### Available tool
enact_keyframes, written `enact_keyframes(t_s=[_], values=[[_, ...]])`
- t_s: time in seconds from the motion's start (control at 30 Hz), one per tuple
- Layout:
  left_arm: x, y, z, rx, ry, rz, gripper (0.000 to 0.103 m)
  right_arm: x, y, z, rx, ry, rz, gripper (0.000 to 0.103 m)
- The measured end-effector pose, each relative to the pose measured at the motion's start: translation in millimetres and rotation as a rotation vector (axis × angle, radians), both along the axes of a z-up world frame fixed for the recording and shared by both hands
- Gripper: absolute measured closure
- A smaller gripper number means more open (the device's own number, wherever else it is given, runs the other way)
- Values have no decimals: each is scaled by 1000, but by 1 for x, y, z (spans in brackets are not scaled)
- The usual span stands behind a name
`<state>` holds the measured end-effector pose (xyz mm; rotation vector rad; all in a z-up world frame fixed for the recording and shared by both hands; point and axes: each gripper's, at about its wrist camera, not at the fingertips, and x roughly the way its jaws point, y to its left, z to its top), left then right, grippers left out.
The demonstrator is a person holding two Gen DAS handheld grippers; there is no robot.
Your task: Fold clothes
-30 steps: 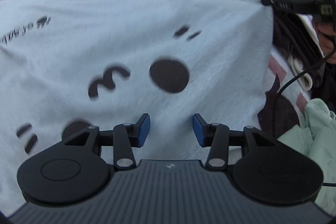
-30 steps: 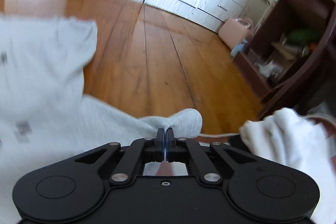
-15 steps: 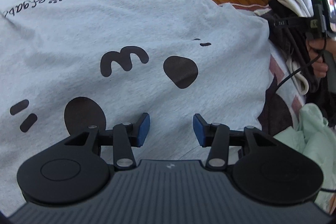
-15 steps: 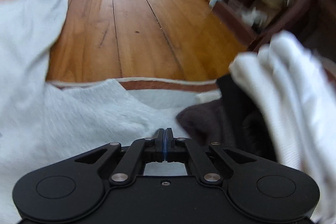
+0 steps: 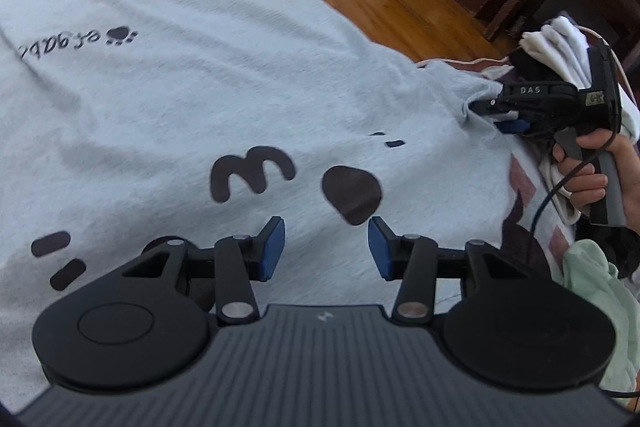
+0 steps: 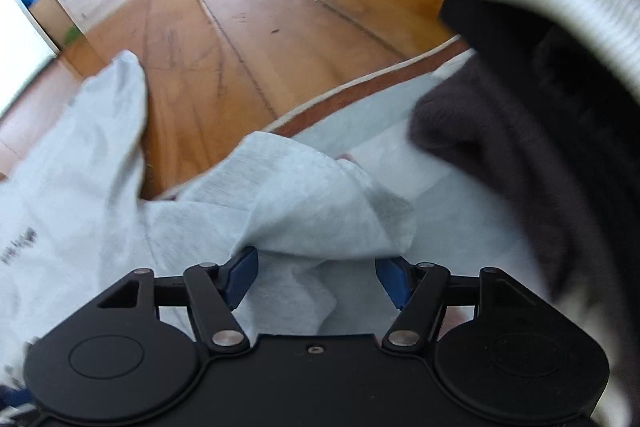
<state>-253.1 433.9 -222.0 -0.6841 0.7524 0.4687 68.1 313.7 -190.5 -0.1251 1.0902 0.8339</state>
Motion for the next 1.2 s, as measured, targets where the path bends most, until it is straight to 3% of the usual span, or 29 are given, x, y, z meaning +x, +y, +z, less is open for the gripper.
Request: enact_keyframes(t_s=[0.03,0.07,0.1,0.2,0.23,0.37,0.43,0.53,0.57,0.6,0.63,0.73,0.8,0.93,1.0,1.03,1.07,1.13,1.2], values=[[-1,1,0,-2,1,7,58,-5,3,2,31,-15,27,68],[-2,3,-1,-4,2,14,58,-13,7,6,57,-51,66,86],[-3,4,-1,-5,2,21,58,-26,13,17,77,-132,125,93],[-6,7,0,-6,-1,36,58,-89,32,47,101,-370,374,94],[-6,8,-1,-10,-1,40,58,-112,38,53,103,-396,464,94],[-10,11,-2,-25,-4,55,58,-178,55,45,49,-270,801,94],[-11,12,-3,-33,-5,63,58,-202,55,39,-8,-307,876,93],[-14,15,-4,-45,-7,75,58,-216,44,49,24,-401,908,81],[-15,16,-5,-49,-8,79,58,-215,43,54,40,-403,905,73],[-16,17,-5,-53,-9,82,58,-212,42,59,51,-413,898,57],[-17,17,-5,-57,-9,86,58,-210,41,63,55,-427,893,51],[-17,19,-6,-70,-15,87,58,-200,49,61,10,-465,904,50],[-16,19,-6,-71,-14,84,58,-195,60,53,-38,-418,929,49],[-16,19,-6,-74,-8,79,58,-194,73,32,-104,-325,958,36],[-17,19,-7,-77,-1,79,58,-198,77,21,-130,-315,964,42],[-17,19,-7,-79,3,80,58,-202,79,18,-136,-333,981,79],[-17,19,-8,-80,8,79,58,-205,76,20,-109,-374,985,100],[-18,19,-9,-82,24,74,58,-205,58,40,24,-484,911,100],[-19,19,-9,-85,40,69,58,-190,35,62,116,-560,733,100]])
